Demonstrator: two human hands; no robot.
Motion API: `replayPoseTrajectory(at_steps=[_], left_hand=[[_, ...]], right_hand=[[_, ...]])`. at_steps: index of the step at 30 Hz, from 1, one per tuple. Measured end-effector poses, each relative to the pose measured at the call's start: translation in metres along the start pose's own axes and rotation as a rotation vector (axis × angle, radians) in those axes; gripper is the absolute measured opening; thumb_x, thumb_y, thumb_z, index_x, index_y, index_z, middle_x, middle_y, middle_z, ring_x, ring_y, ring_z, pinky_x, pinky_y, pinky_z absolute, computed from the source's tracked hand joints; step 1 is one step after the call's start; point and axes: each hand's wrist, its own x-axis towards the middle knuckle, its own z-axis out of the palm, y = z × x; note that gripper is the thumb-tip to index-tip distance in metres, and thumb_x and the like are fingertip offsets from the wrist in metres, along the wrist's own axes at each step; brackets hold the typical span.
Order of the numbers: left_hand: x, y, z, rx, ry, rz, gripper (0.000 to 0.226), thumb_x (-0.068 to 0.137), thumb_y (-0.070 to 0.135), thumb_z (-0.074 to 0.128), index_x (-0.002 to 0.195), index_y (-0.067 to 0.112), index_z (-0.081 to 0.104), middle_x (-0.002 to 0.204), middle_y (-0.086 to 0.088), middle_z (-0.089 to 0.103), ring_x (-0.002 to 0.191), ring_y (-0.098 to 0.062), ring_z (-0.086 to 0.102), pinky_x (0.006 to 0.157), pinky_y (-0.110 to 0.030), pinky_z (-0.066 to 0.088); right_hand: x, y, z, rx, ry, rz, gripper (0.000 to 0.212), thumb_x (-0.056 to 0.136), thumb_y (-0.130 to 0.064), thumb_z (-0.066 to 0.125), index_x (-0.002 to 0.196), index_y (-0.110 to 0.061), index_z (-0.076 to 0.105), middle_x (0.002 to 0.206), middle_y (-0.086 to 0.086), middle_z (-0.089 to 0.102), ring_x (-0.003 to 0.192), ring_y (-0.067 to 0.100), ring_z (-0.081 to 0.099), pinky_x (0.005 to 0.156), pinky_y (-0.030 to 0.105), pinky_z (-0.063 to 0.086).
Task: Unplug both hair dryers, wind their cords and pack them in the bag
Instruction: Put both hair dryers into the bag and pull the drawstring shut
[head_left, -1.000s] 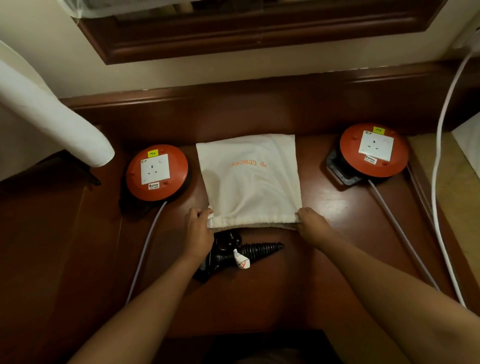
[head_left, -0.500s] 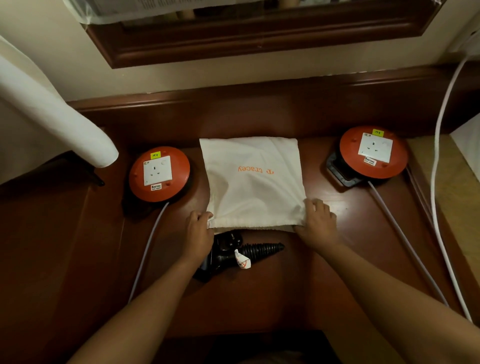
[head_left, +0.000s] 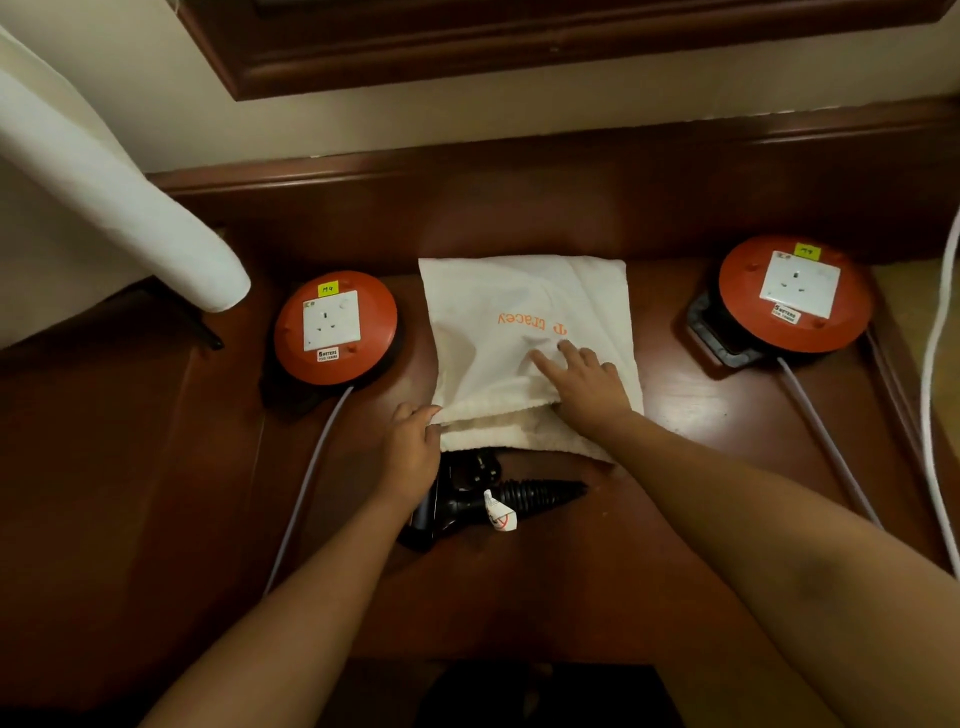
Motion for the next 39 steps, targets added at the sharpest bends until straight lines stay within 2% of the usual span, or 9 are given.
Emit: replayPoseTrajectory(at_steps=[6,11,15,19,22,27,32,36,39], left_hand=[[0.001,-0.007,0.007,0.046,-0.039,0.008,0.032,0.092,-0.007,0.046,0.120,-0.007,0.061,0.114,-0.023,0.057,0.104,-0.033,0.055,0.080,-0.012,0.032],[-0.003,-0.004,0.007,0.089,-0.082,0.080,0.033,0.088,-0.010,0.048,0.116,-0.006,0.064,0.108,-0.024,0.060,0.098,-0.035,0.058,0.079,-0.019,0.037],[-0.001,-0.001,0.002,0.079,-0.060,0.066,0.035,0.089,-0.010,0.048,0.120,-0.004,0.063,0.110,-0.021,0.058,0.100,-0.032,0.057,0.081,-0.014,0.035],[-0.001,0.001,-0.004,0.035,-0.034,0.059,0.034,0.088,-0.009,0.048,0.117,-0.001,0.065,0.115,-0.018,0.055,0.101,-0.029,0.058,0.086,-0.021,0.041],[-0.001,0.004,-0.007,0.000,-0.030,0.057,0.032,0.088,-0.007,0.052,0.116,0.002,0.065,0.114,-0.016,0.054,0.101,-0.028,0.058,0.089,-0.028,0.045],[-0.005,-0.007,-0.012,0.025,-0.046,0.082,0.029,0.086,0.009,0.063,0.115,0.005,0.064,0.110,-0.015,0.053,0.102,-0.032,0.054,0.089,-0.044,0.048],[-0.028,-0.024,-0.017,0.078,-0.049,0.022,0.038,0.091,0.025,0.061,0.127,0.012,0.057,0.122,-0.012,0.051,0.118,-0.030,0.042,0.096,-0.038,0.037],[-0.051,-0.038,-0.013,-0.080,-0.106,-0.178,0.051,0.091,0.032,0.060,0.137,0.013,0.047,0.136,-0.013,0.044,0.128,-0.031,0.041,0.102,-0.038,0.036],[-0.067,-0.045,-0.009,-0.179,-0.152,-0.235,0.066,0.090,0.036,0.062,0.146,0.016,0.035,0.149,-0.010,0.038,0.137,-0.029,0.034,0.108,-0.038,0.031]], right_hand=[[0.014,0.001,-0.001,0.072,0.073,0.039,0.060,0.087,-0.005,0.046,0.140,-0.029,0.030,0.132,0.018,0.041,0.094,0.036,0.052,0.069,0.042,0.047],[0.010,0.009,0.000,0.047,0.095,0.083,0.059,0.089,-0.004,0.040,0.141,-0.028,0.030,0.140,0.020,0.037,0.094,0.038,0.054,0.064,0.040,0.040],[-0.001,0.012,-0.003,0.035,0.092,0.133,0.064,0.088,-0.009,0.043,0.147,-0.027,0.025,0.131,0.015,0.045,0.096,0.036,0.055,0.078,0.043,0.041],[-0.024,0.024,-0.010,0.075,0.065,0.212,0.058,0.086,-0.015,0.051,0.141,-0.019,0.033,0.133,0.011,0.045,0.114,0.034,0.048,0.094,0.045,0.036],[-0.049,0.024,-0.020,0.144,0.085,0.236,0.058,0.086,-0.022,0.055,0.139,-0.017,0.035,0.137,0.011,0.043,0.123,0.033,0.041,0.098,0.047,0.034],[-0.099,-0.010,-0.028,0.220,0.109,0.127,0.064,0.089,-0.032,0.056,0.146,-0.020,0.028,0.150,0.008,0.030,0.139,0.026,0.025,0.111,0.044,0.023],[-0.134,-0.060,-0.017,0.397,0.031,-0.013,0.058,0.093,-0.036,0.053,0.144,-0.017,0.034,0.142,0.007,0.041,0.130,0.024,0.038,0.105,0.035,0.036],[-0.131,-0.080,-0.002,0.392,-0.138,-0.045,0.076,0.085,-0.050,0.061,0.147,-0.023,0.027,0.143,0.007,0.040,0.128,0.027,0.040,0.104,0.038,0.038],[-0.121,-0.087,0.007,0.329,-0.242,-0.046,0.099,0.076,-0.053,0.069,0.151,-0.029,0.008,0.154,0.005,0.024,0.140,0.028,0.024,0.113,0.047,0.024]])
